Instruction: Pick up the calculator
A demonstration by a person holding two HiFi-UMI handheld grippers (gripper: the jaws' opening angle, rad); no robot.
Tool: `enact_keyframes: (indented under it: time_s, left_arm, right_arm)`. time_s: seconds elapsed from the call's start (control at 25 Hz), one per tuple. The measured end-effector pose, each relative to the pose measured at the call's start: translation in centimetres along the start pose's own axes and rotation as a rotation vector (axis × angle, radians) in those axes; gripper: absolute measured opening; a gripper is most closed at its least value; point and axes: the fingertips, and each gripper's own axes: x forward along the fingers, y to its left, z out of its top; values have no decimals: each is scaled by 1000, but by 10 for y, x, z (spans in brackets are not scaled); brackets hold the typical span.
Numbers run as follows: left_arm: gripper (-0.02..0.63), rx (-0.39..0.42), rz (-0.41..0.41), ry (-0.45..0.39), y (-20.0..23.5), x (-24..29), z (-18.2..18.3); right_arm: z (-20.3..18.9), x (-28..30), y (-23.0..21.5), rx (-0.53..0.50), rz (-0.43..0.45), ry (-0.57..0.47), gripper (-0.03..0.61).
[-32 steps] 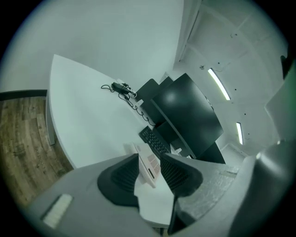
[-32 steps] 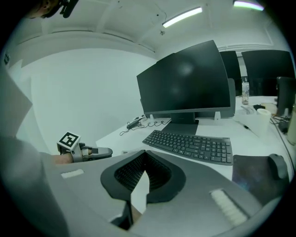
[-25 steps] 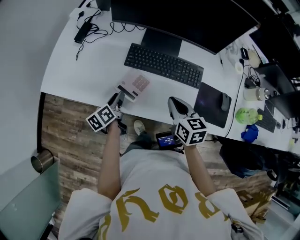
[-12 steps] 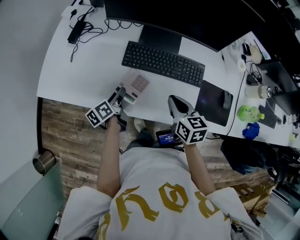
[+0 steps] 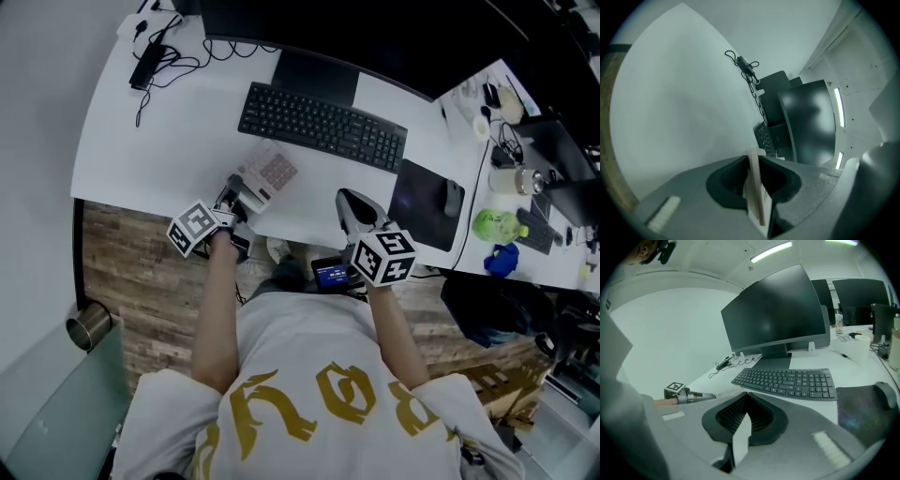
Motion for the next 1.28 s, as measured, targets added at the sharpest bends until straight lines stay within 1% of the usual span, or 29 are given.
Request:
enact_keyframes:
  time_s: [0.08,0.32,0.44,0.52,0.6,0.8,1.08,1.16,1.28]
  left_arm:
    - [72,-14,-10,1,-1,-1,-2]
    - [69,-8,-30,-9,-9,-8,-6]
    - [69,-33,-52,-26,-15,-14,-5]
    - [69,-53,-70,-43,-22,-19,-4]
    - [69,-58,-85,-61,-31,-25,-1]
    - [69,-41,-117,-103,-62,-42,5]
    - [69,-90,-220,-169,-111,-65,11]
    - [69,-102,-248,-179,-122,-70,12]
    - [69,-104,-261,-185,-129,-72,11]
  right_arm:
    - [1,-2,-2,15,2,-8,28]
    - [1,-12,-5,23,3,-36,28]
    - [5,-18,-8,32,-14,-61,28]
    - [10,-22,-9,48,-10,-87,28]
    - [16,-25,-10,61,-10,-111,28]
    - [37,-32,-14,40,-60,-158,28]
    - [66,-38,-5,44,-34,-224,26]
    - [71,-41,-1,32,-28,-238,26]
    - [72,-44,0,24,-30,-244,26]
